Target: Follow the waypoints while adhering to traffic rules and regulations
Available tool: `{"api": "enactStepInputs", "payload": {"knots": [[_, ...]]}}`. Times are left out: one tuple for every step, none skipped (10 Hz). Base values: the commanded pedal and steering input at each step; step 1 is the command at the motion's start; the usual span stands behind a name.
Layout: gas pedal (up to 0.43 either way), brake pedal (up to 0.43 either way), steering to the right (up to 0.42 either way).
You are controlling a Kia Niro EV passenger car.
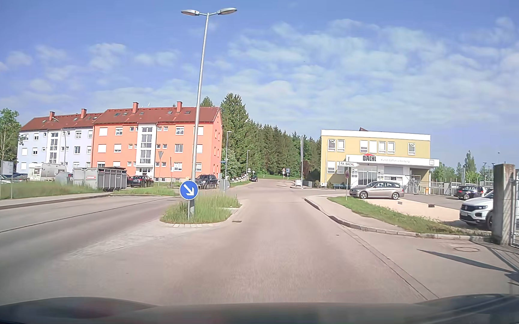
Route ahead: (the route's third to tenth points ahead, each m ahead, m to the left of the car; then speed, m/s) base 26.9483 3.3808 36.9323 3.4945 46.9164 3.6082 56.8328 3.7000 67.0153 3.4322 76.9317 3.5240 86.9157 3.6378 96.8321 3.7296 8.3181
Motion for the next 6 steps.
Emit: {"api": "enactStepInputs", "payload": {"knots": [[0.000,0.000,0.005],[0.000,0.000,0.005],[0.000,0.000,0.004],[0.000,0.000,0.005],[0.000,0.000,0.005],[0.000,0.000,0.005]]}}
